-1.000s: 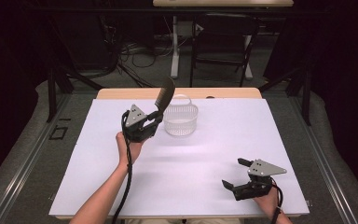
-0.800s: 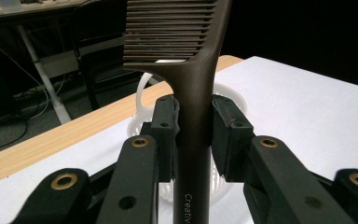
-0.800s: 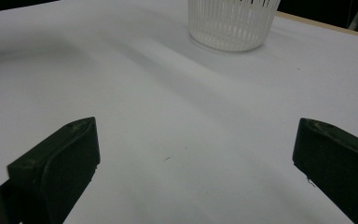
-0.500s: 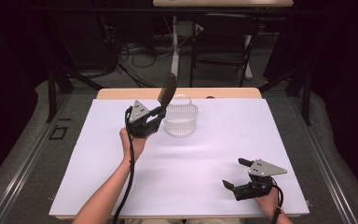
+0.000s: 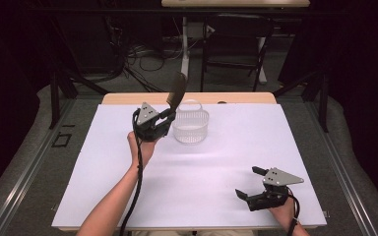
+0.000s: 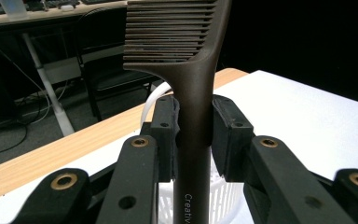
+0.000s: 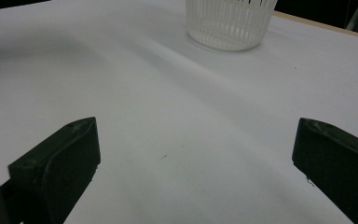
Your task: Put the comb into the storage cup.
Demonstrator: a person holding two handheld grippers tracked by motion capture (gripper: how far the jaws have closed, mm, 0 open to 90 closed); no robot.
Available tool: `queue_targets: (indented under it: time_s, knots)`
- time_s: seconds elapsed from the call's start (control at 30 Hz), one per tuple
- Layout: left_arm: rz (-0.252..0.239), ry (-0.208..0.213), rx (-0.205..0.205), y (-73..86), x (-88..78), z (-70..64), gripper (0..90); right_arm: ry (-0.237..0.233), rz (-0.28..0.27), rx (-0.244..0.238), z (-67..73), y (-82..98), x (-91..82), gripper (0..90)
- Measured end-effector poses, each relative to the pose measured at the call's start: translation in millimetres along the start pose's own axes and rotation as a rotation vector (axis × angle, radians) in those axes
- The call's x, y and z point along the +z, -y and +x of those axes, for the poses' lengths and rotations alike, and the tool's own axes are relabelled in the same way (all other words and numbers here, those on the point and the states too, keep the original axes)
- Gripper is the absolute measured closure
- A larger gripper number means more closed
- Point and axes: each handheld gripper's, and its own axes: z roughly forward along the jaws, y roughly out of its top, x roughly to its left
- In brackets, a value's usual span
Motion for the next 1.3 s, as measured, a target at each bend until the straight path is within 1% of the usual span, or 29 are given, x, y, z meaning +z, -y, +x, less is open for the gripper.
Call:
queue_targets:
  time_s: [0.2,0.4,0.47,0.53,0.6,0.63,0.7,0.73,0.87,0.9,1.0,1.3]
  knots:
    - [-0.011,-0.006,-0.016,-1.1,3.0,1.8,72.2,-0.007,0.001,0.003,0.6,0.1,0.5,0.6]
    - [-0.022,-0.004,-0.002,-3.5,6.1,2.6,72.2,-0.006,0.002,-0.001,0.1,0.1,0.0,0.6]
    - [-0.028,0.02,0.003,-3.4,7.5,4.3,72.2,-0.008,0.004,0.0,0.0,0.2,0.0,0.6]
    - [-0.026,0.031,0.011,-3.0,9.1,5.3,72.2,-0.006,0.004,-0.001,0.0,0.3,0.3,0.6]
    - [-0.03,0.047,0.012,-2.3,10.5,6.6,72.2,-0.009,0.001,0.003,-0.4,0.5,0.3,0.6]
    - [-0.03,0.043,0.013,-2.2,11.0,6.7,72.2,-0.009,0.001,0.004,-0.4,0.6,0.3,0.6]
    - [-0.03,0.049,0.014,-2.2,11.7,7.6,72.1,-0.007,0.003,0.0,-0.4,0.5,-0.1,0.6]
    - [-0.03,0.043,0.016,-2.3,12.2,7.5,72.2,-0.008,0.002,0.0,-0.4,0.5,0.0,0.7]
    - [-0.037,0.048,0.012,-3.2,13.9,8.3,72.1,-0.008,0.002,0.001,-0.5,0.5,0.2,0.7]
    - [-0.039,0.057,0.012,-3.7,14.1,8.5,72.2,-0.008,0.002,0.001,-0.6,0.5,0.2,0.7]
    - [-0.033,0.055,0.023,-4.8,15.3,7.6,72.1,-0.006,0.002,0.001,-0.5,0.4,0.0,0.7]
    - [-0.037,0.056,0.021,-7.3,20.0,10.5,72.2,-0.005,0.002,-0.004,-0.6,0.4,-0.2,0.8]
